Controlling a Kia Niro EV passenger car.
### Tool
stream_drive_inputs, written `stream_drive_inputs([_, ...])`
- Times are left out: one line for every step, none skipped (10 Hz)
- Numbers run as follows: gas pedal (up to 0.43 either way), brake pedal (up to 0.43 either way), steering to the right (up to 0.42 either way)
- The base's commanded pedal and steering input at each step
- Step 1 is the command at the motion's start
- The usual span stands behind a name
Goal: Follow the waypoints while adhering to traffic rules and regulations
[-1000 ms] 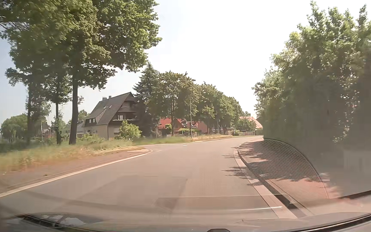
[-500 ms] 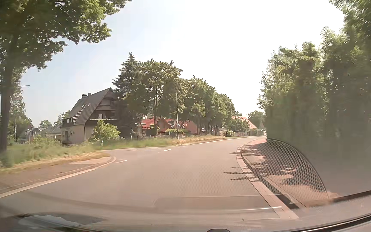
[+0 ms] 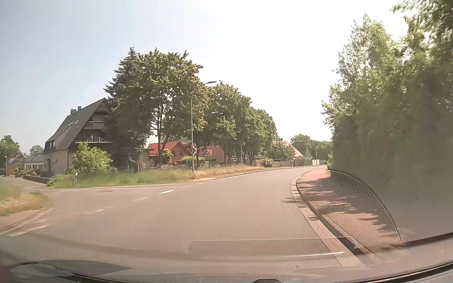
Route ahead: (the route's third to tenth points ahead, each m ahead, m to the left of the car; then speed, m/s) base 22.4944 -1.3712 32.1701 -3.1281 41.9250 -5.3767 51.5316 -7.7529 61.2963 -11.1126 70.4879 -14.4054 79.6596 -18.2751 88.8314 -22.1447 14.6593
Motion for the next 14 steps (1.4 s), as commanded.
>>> stream_drive_inputs([0.138, 0.0, 0.032])
stream_drive_inputs([0.138, 0.0, 0.032])
stream_drive_inputs([0.138, 0.0, 0.032])
stream_drive_inputs([0.138, 0.0, 0.032])
stream_drive_inputs([0.138, 0.0, 0.032])
stream_drive_inputs([0.138, 0.0, 0.031])
stream_drive_inputs([0.138, 0.0, 0.031])
stream_drive_inputs([0.138, 0.0, 0.031])
stream_drive_inputs([0.138, 0.0, 0.031])
stream_drive_inputs([0.138, 0.0, 0.031])
stream_drive_inputs([0.13, 0.0, 0.03])
stream_drive_inputs([0.13, 0.0, 0.03])
stream_drive_inputs([0.13, 0.0, 0.03])
stream_drive_inputs([0.13, 0.0, 0.029])
